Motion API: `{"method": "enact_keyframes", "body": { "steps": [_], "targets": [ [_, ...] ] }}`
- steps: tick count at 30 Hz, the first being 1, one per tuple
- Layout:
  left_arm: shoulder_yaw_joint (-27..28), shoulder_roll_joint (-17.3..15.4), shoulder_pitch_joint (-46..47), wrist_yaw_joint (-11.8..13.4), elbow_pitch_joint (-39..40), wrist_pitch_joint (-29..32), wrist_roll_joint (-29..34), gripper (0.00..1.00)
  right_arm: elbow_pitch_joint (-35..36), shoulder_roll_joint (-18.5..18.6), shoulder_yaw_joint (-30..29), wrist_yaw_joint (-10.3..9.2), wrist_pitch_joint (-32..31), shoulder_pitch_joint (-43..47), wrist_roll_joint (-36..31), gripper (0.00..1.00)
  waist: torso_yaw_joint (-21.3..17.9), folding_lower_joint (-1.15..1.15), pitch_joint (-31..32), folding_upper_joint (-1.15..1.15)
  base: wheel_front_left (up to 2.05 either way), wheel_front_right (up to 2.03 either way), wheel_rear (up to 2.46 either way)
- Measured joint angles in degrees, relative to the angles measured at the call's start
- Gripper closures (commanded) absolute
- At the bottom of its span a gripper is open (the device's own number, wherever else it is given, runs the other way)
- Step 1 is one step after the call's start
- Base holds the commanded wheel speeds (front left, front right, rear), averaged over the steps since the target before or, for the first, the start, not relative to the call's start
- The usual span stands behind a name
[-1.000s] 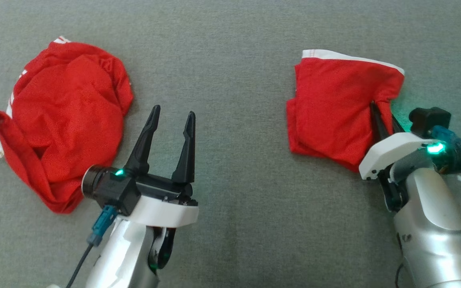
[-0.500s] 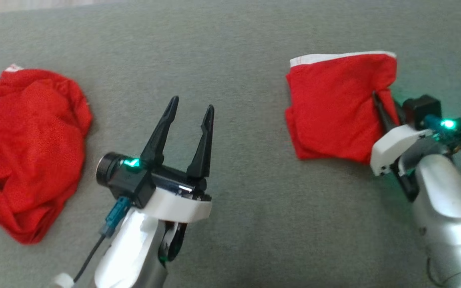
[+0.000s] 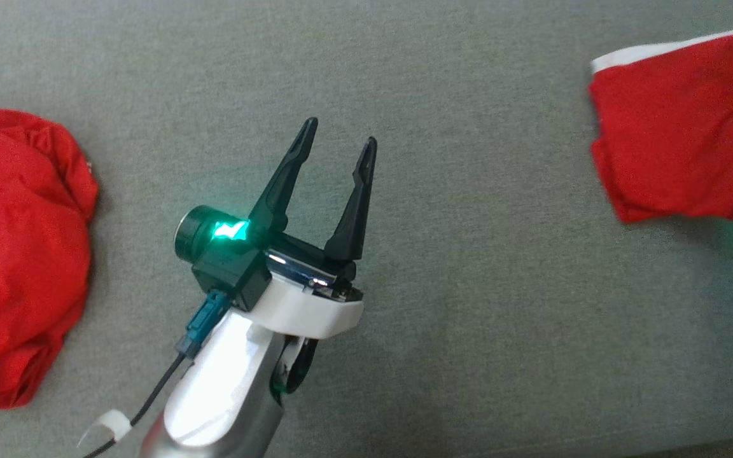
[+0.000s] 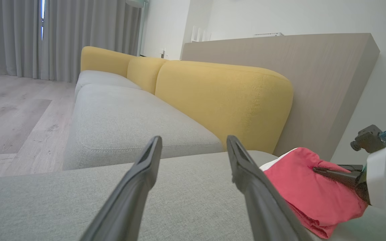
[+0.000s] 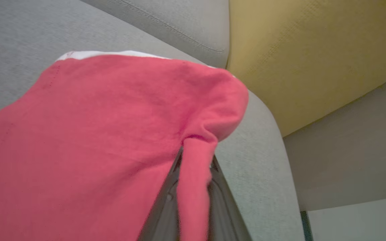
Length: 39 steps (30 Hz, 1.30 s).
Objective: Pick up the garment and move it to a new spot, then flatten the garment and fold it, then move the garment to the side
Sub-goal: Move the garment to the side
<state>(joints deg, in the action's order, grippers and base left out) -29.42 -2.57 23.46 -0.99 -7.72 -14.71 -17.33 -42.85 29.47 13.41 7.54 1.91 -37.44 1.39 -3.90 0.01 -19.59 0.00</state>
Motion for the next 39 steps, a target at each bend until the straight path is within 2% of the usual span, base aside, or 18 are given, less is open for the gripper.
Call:
{"method": "enact_keyframes", "body": {
  "steps": [9, 15, 16, 17, 18, 22, 29, 38, 39],
  "targets": [
    [1.1, 0.0, 1.3, -0.5, 0.5, 0.0, 0.3, 0.00, -3.7, 5.4, -3.4, 0.00, -0.1, -2.6, 0.5, 1.00, 2.3, 0.00, -3.1, 0.00, 0.00, 0.00, 0.00],
    [1.8, 0.0, 1.3, -0.6, 0.5, 0.0, 0.3, 0.00, -5.5, 5.7, -6.2, 0.00, 0.1, -3.2, -0.6, 1.00, 3.5, 0.00, -3.5, 0.00, 0.00, 0.00, 0.00],
    [1.8, 0.0, 1.2, -0.6, 0.5, 0.0, 0.3, 0.00, -6.0, 5.7, -6.7, 0.00, 0.1, -3.2, -0.6, 0.73, 3.6, 0.00, -3.3, 0.00, 0.00, 0.00, 0.00],
    [1.9, 0.0, 1.1, -0.6, 0.5, 0.0, 0.3, 0.00, -6.3, 5.7, -7.1, 0.00, 0.5, -3.2, -0.9, 0.12, 3.6, 0.00, -3.1, 0.00, 0.00, 0.00, 0.00],
    [2.0, 0.0, 1.0, -0.6, 0.5, 0.0, 0.3, 0.00, -6.3, 5.6, -7.8, 0.00, 1.2, -3.2, -1.4, 0.00, 3.6, 0.00, -2.8, 0.00, 0.00, 0.00, 0.00],
    [2.9, 0.0, 0.5, -0.6, 0.4, 0.0, 0.3, 0.00, -6.4, 4.5, -9.6, 0.00, 2.2, -3.2, -3.1, 0.00, 3.5, -0.01, -1.4, 0.00, 0.00, 0.00, 0.00],
    [5.8, 0.0, -2.5, -0.6, 0.4, 0.0, 0.5, 0.00, -4.8, -0.6, -10.6, 0.00, 4.3, -2.9, -4.4, 0.00, 2.9, -0.01, 2.6, 0.00, 0.00, 0.00, 0.00],
    [11.0, 0.0, -8.3, 0.0, 0.8, 0.0, 0.9, 0.00, 6.1, -8.6, -8.1, 0.00, 6.5, -0.1, 0.3, 0.00, 2.4, -0.02, 9.2, 0.00, 0.00, 0.00, 0.00],
    [12.0, 0.0, -10.2, 0.0, 0.8, 0.0, 1.3, 0.00, 9.2, -10.8, -8.2, 0.00, 6.5, 1.6, 1.8, 0.00, 2.4, -0.02, 10.6, 0.00, 0.00, 0.00, 0.00]
  ]
}}
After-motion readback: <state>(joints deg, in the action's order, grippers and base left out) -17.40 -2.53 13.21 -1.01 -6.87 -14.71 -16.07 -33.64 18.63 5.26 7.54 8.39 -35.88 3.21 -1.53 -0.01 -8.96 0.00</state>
